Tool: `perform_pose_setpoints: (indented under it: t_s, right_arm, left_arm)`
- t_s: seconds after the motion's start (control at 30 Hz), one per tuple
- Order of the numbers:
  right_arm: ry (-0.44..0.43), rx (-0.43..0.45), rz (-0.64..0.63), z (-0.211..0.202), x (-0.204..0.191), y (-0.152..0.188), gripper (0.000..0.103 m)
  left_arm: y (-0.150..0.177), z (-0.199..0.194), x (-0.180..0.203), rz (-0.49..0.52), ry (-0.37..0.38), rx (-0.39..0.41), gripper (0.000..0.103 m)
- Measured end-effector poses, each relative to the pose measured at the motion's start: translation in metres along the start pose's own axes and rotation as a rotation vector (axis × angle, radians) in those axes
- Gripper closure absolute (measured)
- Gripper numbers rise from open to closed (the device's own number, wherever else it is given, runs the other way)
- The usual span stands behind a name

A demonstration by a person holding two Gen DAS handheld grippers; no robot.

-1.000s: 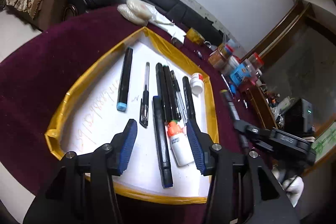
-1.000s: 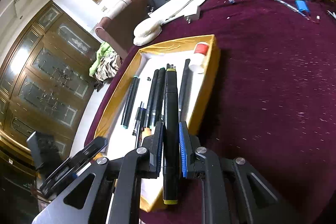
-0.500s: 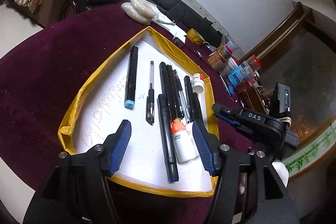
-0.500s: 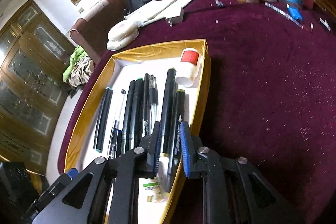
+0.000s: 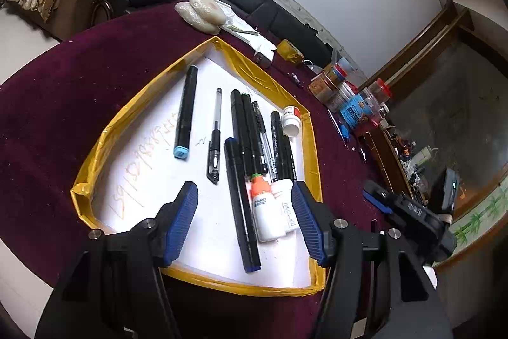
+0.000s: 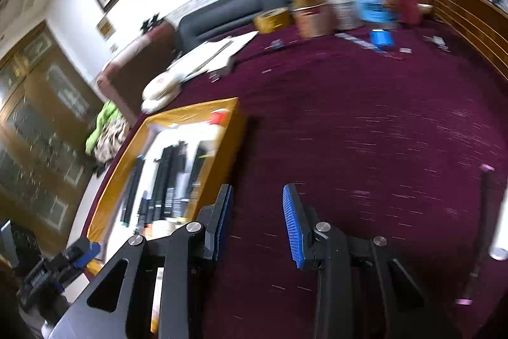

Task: Organize rigid objects
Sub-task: 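Grasp the red-labelled white spray bottle and a pink-capped marker with the right tool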

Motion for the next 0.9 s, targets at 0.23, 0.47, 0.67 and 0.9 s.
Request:
perform_pose_setpoints:
  t_s: [0.23,0.47,0.67,0.9]
  right_arm:
    - [0.15,0.168,0.218,-0.077,0.13,-0.018,0.073]
    - [0.206,0.217,0.367,-0.107,0.205,-0.013,0.073]
    - [0.21,0.158,0.355,-0.083,0.21,-0.005,0.073]
    - [0.195,0.13,0.366,-0.066,0.224,0.003,0.071]
  left_arm:
    - [-0.001,0.003,0.031,0.057,0.039,0.01,0.041]
    - [0.013,0.024,0.098,0.207,0.105,-0.058,0.039]
    - [0.032,0.041,0.141,0.319,0.103,-0.129,0.039]
    - [0.056,0.063,0.185,0.47,0.019,-0.19,0.039]
Point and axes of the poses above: each gripper's, at about its wrist camera, not at the fingertips, and z roughly the way its jaws point, x to its right, y to its underside, the point moved 3 cm from there along z, roughly the way its jaws point, and after that the axes turned 8 degrees about z, right-handed, at the moved point
